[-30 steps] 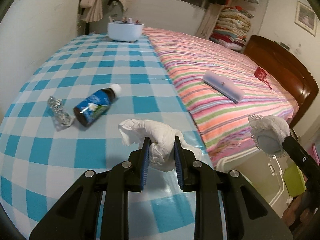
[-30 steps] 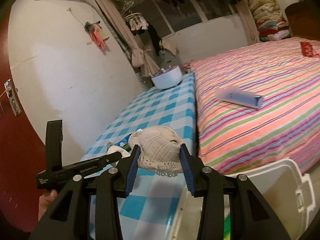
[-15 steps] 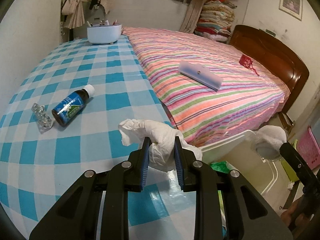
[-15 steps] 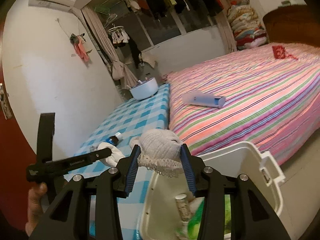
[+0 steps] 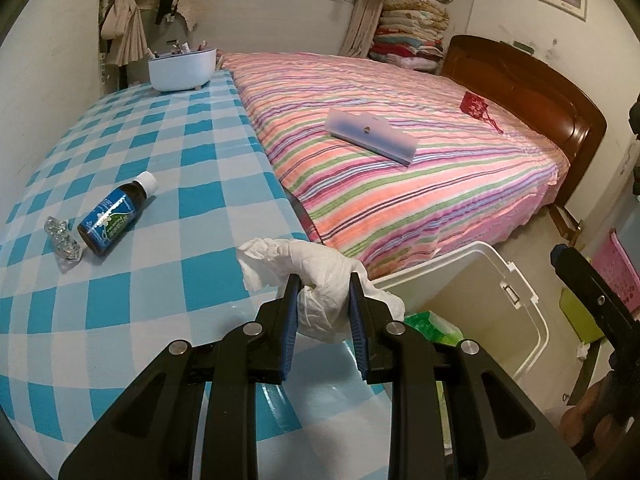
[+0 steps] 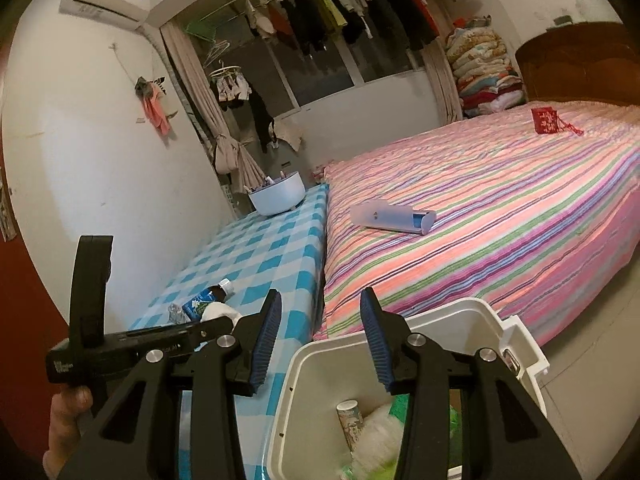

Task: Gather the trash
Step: 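Carry the lace-edged cloth with the right tool over the bin and release it, then lower the white tissue into the bin and open the left tool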

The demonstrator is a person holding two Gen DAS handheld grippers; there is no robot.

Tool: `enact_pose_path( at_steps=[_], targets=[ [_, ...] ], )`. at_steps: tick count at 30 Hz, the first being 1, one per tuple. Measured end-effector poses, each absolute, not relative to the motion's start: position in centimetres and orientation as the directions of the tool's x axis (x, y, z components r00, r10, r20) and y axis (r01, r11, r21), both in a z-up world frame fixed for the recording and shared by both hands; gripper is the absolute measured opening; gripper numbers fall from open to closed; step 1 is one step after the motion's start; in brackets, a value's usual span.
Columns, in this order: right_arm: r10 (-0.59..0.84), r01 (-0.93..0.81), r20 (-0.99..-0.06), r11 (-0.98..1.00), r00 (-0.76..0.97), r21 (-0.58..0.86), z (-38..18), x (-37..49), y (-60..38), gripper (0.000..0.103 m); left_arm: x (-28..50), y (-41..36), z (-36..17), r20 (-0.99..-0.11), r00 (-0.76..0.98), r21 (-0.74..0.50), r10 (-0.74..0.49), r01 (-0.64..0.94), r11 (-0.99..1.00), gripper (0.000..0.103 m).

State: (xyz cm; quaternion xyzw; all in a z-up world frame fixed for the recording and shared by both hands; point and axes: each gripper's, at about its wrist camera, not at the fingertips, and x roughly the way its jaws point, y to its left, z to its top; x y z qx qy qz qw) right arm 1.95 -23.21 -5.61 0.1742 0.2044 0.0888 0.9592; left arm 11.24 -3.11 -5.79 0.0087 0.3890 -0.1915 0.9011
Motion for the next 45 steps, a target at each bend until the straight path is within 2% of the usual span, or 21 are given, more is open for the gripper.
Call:
enact_pose_path(
  at_steps=[27, 33, 45],
  targets=[
    [0.23, -0.092, -0.32, 0.914, 0.919, 0.395, -5.3, 1.3, -24.6, 0.041, 9.8, -6.7, -6.2, -0.708, 0.593, -0.113, -0.384, 0.442, 0.89, 0.023],
    [0.229, -0.089, -0.322, 0.914, 0.919, 0.395, -5.2, 1.2, -24.5, 0.041, 9.6, -7.2, -6.4, -0.707, 0.551, -0.166, -0.443, 0.479, 0.862, 0.023],
    [0.231, -0.091, -0.319, 0.913, 0.919, 0.398, -5.1, 1.2, -24.5, 0.041, 9.0, -8.9, -6.9, -0.71, 0.552, -0.136, -0.437, 0.502, 0.854, 0.024]
  ],
)
